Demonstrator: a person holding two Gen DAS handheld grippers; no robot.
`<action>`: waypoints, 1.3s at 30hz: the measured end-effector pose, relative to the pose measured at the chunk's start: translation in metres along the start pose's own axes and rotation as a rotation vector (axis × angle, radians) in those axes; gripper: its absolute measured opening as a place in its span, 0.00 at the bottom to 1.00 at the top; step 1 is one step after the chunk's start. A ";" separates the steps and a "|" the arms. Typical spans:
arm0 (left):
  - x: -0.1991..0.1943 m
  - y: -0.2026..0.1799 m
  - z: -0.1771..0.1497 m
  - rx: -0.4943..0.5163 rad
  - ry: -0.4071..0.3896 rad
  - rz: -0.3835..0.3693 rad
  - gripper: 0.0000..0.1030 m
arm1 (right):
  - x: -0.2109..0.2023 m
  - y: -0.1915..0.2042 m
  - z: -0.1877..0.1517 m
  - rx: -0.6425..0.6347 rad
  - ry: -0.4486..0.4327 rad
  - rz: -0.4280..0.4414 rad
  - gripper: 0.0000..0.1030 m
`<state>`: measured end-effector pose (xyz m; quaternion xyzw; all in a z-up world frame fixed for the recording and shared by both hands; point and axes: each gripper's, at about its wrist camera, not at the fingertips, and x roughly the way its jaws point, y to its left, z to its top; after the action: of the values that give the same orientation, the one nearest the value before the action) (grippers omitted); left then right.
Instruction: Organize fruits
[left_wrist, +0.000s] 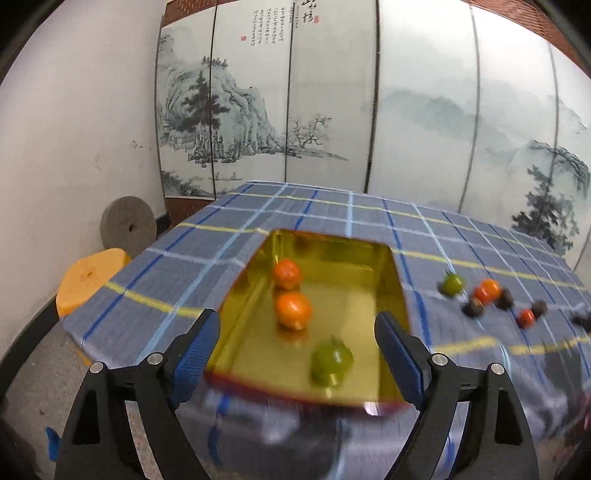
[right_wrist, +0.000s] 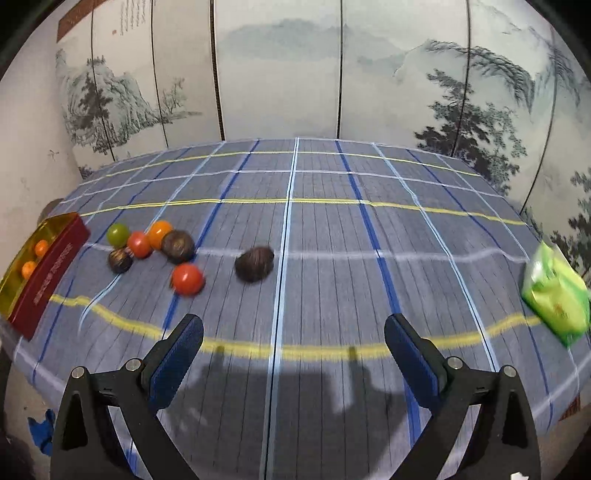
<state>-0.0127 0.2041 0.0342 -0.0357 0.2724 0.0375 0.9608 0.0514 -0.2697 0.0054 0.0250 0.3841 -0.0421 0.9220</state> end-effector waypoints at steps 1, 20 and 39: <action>-0.006 -0.003 -0.011 0.003 0.009 -0.001 0.83 | 0.006 0.001 0.005 0.003 0.009 0.006 0.94; -0.031 -0.030 -0.099 -0.022 0.159 -0.088 0.83 | 0.083 0.021 0.052 0.137 0.107 0.108 0.20; -0.033 -0.031 -0.114 -0.017 0.194 -0.063 0.83 | -0.002 0.092 0.106 -0.131 -0.167 -0.109 0.20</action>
<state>-0.0977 0.1613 -0.0437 -0.0557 0.3624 0.0060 0.9303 0.1334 -0.1868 0.0829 -0.0599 0.3088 -0.0689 0.9467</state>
